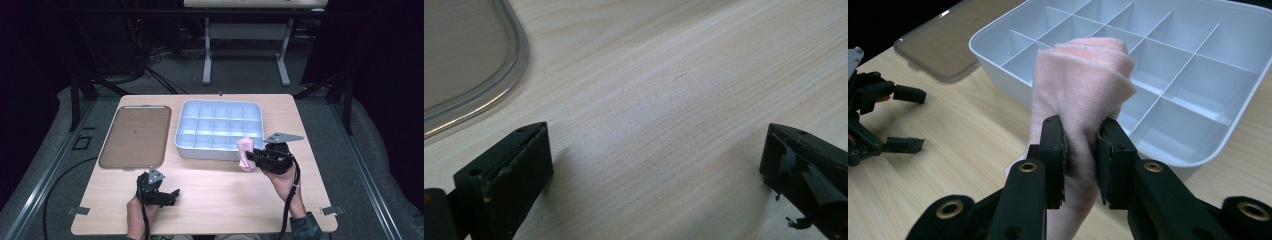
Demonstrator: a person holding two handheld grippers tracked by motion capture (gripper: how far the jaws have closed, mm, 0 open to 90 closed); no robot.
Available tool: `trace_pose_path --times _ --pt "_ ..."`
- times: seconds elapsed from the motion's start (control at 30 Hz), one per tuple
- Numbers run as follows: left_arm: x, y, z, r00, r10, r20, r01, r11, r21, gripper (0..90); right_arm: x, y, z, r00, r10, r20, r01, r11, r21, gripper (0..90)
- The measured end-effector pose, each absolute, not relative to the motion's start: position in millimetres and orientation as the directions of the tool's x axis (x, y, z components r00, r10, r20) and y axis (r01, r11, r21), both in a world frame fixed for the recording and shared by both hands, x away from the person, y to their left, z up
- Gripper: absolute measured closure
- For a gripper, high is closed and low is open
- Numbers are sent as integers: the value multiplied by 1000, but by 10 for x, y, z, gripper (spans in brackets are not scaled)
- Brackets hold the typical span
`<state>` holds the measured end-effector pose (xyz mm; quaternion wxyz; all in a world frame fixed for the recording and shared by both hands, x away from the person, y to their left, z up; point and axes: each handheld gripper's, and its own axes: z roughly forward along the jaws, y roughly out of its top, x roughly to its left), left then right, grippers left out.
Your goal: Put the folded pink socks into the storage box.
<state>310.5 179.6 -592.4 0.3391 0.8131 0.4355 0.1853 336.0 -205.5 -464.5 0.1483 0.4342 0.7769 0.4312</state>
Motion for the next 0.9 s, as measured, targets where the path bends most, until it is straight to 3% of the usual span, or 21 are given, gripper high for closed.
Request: trace_pose_path --times 0.9 --pt "3105 1795 -5924 552 834 6 583 -391 713 5 3781 -2175 -4433 -523 845 111 541 228 809 754"
